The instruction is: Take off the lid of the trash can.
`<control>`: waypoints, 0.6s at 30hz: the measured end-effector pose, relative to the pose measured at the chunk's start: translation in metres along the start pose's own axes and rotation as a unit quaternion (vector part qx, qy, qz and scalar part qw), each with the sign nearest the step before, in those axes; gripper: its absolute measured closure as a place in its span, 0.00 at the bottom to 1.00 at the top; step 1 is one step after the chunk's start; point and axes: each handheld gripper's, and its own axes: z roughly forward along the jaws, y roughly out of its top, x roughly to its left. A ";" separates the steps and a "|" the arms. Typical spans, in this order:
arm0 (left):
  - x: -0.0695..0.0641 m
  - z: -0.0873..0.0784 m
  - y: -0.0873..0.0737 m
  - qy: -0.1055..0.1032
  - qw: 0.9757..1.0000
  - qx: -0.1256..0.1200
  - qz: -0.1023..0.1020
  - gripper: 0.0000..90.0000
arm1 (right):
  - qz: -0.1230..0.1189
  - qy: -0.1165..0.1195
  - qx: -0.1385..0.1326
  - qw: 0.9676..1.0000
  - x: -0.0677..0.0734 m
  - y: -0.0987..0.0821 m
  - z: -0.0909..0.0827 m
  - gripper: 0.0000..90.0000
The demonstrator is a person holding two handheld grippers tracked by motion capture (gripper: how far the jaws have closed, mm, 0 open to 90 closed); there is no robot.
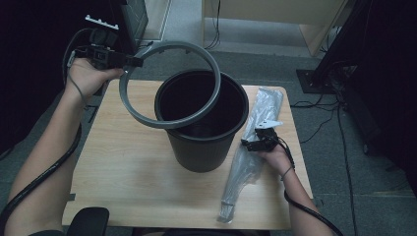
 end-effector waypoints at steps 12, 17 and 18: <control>0.015 -0.020 -0.009 0.017 1.000 -0.005 -0.014 0.85 | 0.000 0.000 0.000 1.000 0.000 0.000 0.000 0.20; 0.020 -0.026 -0.014 0.022 1.000 -0.008 -0.019 0.85 | 0.000 0.000 0.000 1.000 0.000 0.000 0.000 0.20; 0.021 -0.027 -0.015 0.024 0.999 -0.009 -0.020 0.85 | 0.000 0.000 0.000 1.000 0.000 0.000 0.000 0.20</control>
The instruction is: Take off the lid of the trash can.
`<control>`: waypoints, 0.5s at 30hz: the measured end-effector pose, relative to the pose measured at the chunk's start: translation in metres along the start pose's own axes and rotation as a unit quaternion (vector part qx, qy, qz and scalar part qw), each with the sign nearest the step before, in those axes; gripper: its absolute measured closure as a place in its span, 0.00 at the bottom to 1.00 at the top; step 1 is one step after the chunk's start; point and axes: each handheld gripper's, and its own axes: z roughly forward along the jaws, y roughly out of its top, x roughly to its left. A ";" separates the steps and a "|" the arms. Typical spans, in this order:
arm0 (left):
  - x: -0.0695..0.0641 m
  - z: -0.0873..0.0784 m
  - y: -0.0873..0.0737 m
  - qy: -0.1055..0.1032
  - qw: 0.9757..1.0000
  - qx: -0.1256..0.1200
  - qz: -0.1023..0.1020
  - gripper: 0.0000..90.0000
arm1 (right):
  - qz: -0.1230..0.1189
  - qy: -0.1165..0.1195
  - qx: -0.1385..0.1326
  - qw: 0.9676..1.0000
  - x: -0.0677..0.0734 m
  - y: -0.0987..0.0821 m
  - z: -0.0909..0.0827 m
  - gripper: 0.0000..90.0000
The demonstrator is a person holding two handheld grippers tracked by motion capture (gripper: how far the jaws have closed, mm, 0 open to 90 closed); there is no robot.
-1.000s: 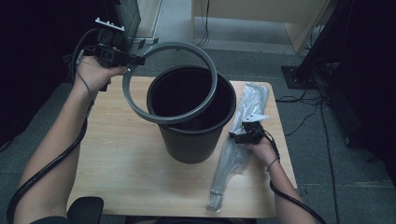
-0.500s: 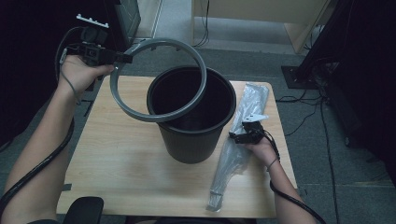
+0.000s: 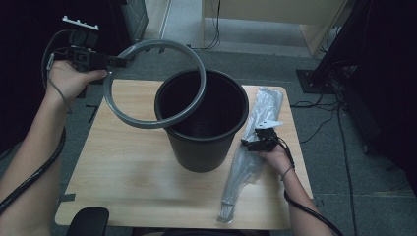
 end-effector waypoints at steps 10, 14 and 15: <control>0.012 -0.011 -0.010 0.009 1.000 -0.003 -0.012 0.85 | 0.000 0.000 0.000 1.000 0.000 0.000 0.000 0.20; 0.017 -0.014 -0.013 0.014 1.000 -0.002 -0.017 0.85 | 0.000 0.000 0.000 1.000 0.000 0.000 0.000 0.20; 0.019 -0.015 -0.014 0.015 1.000 -0.001 -0.017 0.85 | 0.000 0.000 0.000 1.000 0.000 0.000 0.000 0.20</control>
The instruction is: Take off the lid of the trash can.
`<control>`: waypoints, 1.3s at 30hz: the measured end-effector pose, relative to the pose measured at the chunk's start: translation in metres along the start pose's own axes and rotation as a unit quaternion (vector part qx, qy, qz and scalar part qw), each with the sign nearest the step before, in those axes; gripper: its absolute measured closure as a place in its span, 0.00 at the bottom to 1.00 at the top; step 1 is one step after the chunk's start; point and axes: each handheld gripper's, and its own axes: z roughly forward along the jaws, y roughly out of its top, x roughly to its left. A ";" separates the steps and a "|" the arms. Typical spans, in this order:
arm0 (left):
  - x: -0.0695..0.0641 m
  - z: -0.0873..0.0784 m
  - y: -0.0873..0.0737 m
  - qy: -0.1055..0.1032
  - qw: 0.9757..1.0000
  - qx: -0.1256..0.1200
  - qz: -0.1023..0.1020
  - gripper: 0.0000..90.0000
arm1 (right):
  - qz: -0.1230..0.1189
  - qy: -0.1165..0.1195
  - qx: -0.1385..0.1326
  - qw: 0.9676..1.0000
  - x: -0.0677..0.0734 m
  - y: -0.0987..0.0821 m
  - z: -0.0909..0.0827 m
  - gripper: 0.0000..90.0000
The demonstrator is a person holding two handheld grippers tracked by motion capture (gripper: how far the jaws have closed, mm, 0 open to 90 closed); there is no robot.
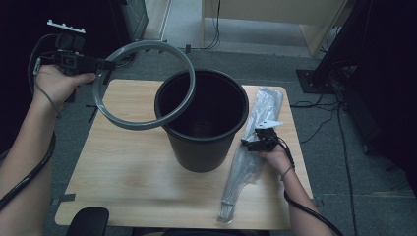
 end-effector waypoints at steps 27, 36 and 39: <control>0.036 -0.030 -0.029 0.030 0.999 -0.008 -0.033 0.85 | -0.001 0.000 0.000 1.000 0.000 0.000 0.000 0.20; 0.050 -0.044 -0.041 0.044 0.998 -0.018 -0.046 0.85 | 0.000 -0.001 0.000 1.000 0.000 0.000 0.000 0.20; 0.054 -0.047 -0.046 0.055 0.997 -0.019 -0.051 0.85 | 0.000 -0.001 0.001 1.000 0.000 0.000 0.000 0.20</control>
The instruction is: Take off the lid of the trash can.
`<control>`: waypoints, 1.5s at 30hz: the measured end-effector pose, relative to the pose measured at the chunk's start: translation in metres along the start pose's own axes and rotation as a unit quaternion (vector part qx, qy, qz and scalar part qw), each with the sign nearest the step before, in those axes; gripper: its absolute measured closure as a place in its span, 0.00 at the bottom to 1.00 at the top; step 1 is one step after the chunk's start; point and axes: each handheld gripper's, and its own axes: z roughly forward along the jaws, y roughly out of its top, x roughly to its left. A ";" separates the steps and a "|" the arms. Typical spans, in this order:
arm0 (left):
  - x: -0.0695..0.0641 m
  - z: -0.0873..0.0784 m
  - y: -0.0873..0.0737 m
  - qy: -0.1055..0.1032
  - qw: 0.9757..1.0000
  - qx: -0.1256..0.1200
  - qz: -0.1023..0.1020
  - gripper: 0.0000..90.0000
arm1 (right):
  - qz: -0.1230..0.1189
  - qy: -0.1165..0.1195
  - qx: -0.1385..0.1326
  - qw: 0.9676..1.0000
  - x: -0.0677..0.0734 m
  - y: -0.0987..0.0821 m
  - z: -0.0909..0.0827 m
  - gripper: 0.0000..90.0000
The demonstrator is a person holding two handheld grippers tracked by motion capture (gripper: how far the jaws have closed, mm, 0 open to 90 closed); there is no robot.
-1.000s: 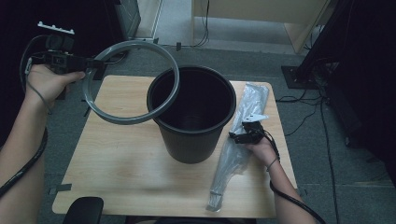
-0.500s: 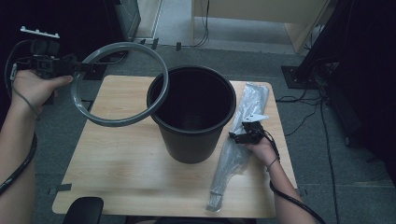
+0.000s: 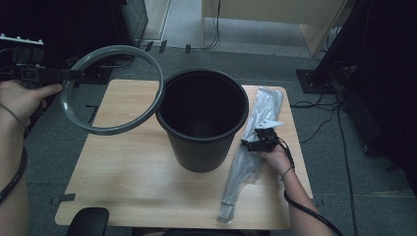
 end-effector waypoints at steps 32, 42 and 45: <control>0.048 0.014 -0.059 0.050 0.997 0.005 -0.055 0.85 | -0.001 -0.001 0.000 1.000 0.000 0.000 0.000 0.20; 0.047 0.032 -0.071 0.055 0.997 0.016 -0.051 0.85 | 0.001 0.001 0.001 1.000 0.001 0.000 0.000 0.20; 0.047 0.040 -0.077 0.052 0.997 0.024 -0.052 0.85 | 0.001 0.001 0.000 1.000 0.001 0.000 0.000 0.20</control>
